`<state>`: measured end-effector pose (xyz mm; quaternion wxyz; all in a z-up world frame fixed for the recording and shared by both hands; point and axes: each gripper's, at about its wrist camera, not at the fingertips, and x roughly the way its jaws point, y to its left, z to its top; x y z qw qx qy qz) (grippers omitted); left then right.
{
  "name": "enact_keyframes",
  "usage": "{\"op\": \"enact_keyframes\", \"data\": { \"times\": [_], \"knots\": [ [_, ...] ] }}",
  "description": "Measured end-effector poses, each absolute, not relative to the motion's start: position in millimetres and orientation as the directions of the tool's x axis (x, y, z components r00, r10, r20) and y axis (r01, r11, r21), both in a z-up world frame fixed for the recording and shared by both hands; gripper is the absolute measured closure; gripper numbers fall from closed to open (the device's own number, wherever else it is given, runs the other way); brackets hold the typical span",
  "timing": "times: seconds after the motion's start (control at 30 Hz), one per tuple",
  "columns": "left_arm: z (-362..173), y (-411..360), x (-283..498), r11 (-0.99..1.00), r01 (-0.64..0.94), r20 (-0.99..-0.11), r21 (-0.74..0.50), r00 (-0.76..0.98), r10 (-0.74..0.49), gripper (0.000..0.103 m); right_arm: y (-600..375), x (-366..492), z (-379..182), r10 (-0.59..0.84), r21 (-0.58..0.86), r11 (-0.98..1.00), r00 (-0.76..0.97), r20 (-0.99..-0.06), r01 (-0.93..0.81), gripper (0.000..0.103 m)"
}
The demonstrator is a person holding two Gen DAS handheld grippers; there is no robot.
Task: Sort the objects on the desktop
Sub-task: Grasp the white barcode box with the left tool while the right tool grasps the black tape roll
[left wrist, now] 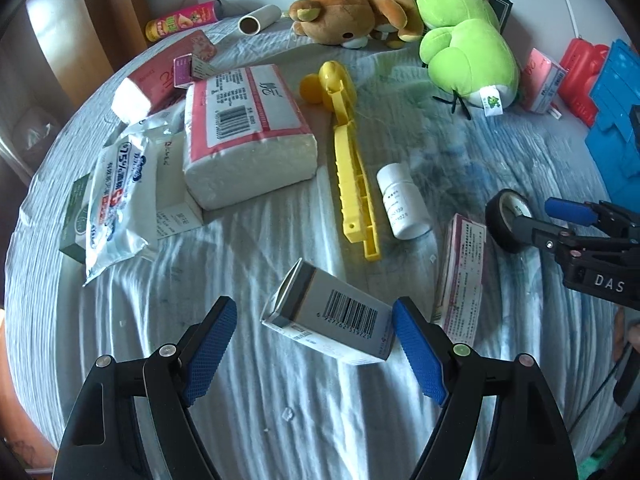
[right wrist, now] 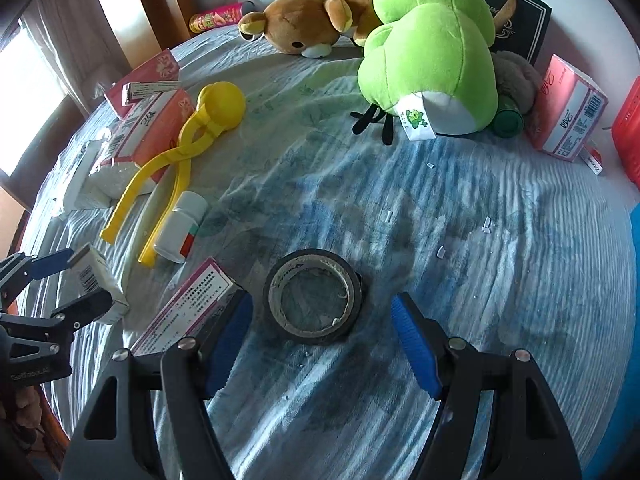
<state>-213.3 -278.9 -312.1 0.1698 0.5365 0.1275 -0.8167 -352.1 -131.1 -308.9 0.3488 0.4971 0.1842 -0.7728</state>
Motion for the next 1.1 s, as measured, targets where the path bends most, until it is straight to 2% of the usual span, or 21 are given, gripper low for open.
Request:
{"op": "enact_keyframes", "data": {
  "times": [0.13,0.53,0.63,0.7,0.73,0.8,0.83,0.93,1.1],
  "knots": [
    [-321,-270,-214,-0.920,0.392,-0.932,-0.019,-0.339,-0.126,0.022,-137,-358,-314,-0.343,0.044,-0.670,-0.256,-0.904,0.741,0.038],
    [-329,-291,-212,-0.910,0.406,-0.945,-0.083,-0.323,-0.058,0.023,-156,-352,-314,-0.298,-0.017,-0.636,-0.265,-0.917,0.771,0.039],
    [-330,-286,-211,-0.920,0.383,-0.946,-0.080,-0.321,-0.051,0.023,-155,-354,-318,-0.300,0.017,-0.648,-0.234,-0.925,0.762,0.039],
    [-331,-286,-211,-0.922,0.378,-0.947,-0.085,-0.319,-0.043,0.027,-153,-357,-324,-0.303,0.067,-0.662,-0.184,-0.935,0.747,0.039],
    [-330,-285,-211,-0.924,0.371,-0.946,-0.090,-0.323,-0.037,0.033,-153,-358,-327,-0.305,0.086,-0.668,-0.167,-0.938,0.739,0.041],
    [-328,-284,-209,-0.928,0.355,-0.944,-0.109,-0.330,-0.015,0.040,-151,-351,-321,-0.316,0.052,-0.671,-0.222,-0.922,0.740,0.058],
    [-328,-284,-209,-0.929,0.353,-0.944,-0.109,-0.329,-0.014,0.040,-149,-350,-318,-0.325,0.054,-0.678,-0.233,-0.917,0.733,0.065],
    [-327,-283,-209,-0.930,0.351,-0.945,-0.108,-0.327,-0.014,0.040,-145,-353,-317,-0.336,0.074,-0.692,-0.230,-0.913,0.718,0.069],
    [-328,-281,-208,-0.935,0.338,-0.945,-0.106,-0.327,-0.011,0.040,-144,-354,-313,-0.345,0.066,-0.686,-0.244,-0.906,0.725,0.069]
  ]
}}
